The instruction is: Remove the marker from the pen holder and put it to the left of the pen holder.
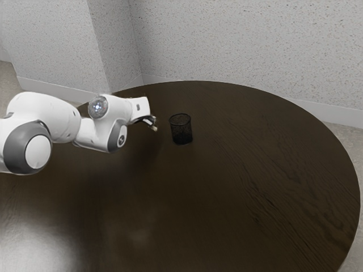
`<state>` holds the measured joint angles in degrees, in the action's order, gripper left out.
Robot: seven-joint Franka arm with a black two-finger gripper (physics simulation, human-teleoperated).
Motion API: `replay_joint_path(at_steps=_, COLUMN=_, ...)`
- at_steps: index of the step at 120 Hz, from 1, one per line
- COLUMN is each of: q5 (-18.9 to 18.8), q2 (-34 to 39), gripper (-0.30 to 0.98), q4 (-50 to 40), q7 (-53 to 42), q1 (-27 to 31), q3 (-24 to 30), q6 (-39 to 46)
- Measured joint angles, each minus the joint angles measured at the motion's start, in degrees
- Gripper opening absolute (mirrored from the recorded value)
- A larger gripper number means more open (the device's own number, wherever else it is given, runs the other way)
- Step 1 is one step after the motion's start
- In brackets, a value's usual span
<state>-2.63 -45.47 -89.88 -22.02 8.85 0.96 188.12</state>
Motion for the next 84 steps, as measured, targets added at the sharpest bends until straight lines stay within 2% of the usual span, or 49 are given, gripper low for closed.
replay_joint_path(at_steps=12, q5=0.0, q2=0.1, gripper=0.35, q4=-0.9, q7=-0.8, q1=0.0, q3=0.0, q6=0.4)
replay_joint_path(at_steps=21, q5=-0.1, q2=1.1, gripper=0.44, q4=-1.0, q7=-1.3, q1=0.2, q3=0.0, q6=-0.8)
replay_joint_path(at_steps=27, q5=-0.2, q2=2.8, gripper=0.49, q4=-0.2, q7=-1.6, q1=0.2, q3=0.3, q6=-4.4)
replay_joint_path(at_steps=39, q5=0.5, q2=9.1, gripper=0.56, q4=5.4, q7=-1.1, q1=0.3, q3=1.5, q6=-24.4)
replay_joint_path(at_steps=53, q5=2.0, q2=17.4, gripper=0.61, q4=7.2, q7=1.0, q1=0.1, q3=1.6, q6=-46.8)
replay_joint_path(at_steps=67, q5=2.3, q2=30.3, gripper=0.63, q4=6.7, q7=3.1, q1=-1.3, q3=1.4, q6=-64.7)
replay_joint_path(at_steps=77, q5=1.8, q2=35.3, gripper=0.65, q4=6.6, q7=4.4, q1=-8.9, q3=-5.6, q6=-74.2)
replay_joint_path(at_steps=84, q5=1.6, q2=36.7, gripper=0.65, q4=6.7, q7=5.1, q1=-11.3, q3=-8.0, q6=-79.2)
